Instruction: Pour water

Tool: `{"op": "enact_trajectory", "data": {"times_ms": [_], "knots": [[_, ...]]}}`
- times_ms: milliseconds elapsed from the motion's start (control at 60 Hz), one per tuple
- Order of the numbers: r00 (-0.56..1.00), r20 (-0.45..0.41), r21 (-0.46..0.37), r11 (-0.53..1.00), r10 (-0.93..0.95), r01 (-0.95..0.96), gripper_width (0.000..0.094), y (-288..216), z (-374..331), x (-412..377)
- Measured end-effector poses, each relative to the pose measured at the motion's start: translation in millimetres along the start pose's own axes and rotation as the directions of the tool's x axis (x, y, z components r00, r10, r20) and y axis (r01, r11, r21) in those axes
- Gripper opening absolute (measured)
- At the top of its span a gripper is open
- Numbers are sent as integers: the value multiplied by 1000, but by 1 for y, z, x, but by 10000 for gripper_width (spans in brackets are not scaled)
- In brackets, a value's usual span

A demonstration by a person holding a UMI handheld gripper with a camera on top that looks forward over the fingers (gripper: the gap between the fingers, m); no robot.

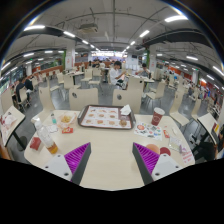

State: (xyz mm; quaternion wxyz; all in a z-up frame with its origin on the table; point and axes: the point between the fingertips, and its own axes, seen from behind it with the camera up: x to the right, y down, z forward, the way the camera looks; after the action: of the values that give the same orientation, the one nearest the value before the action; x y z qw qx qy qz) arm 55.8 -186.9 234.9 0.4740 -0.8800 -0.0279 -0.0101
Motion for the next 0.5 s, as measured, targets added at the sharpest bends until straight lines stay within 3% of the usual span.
{"op": "enact_trajectory", "data": {"times_ms": [283,500], "knots": [[1000,-12,-57,998,-15,14,852,53,2,-63],[997,78,-31,999,-4,6,853,86,5,-172]]}}
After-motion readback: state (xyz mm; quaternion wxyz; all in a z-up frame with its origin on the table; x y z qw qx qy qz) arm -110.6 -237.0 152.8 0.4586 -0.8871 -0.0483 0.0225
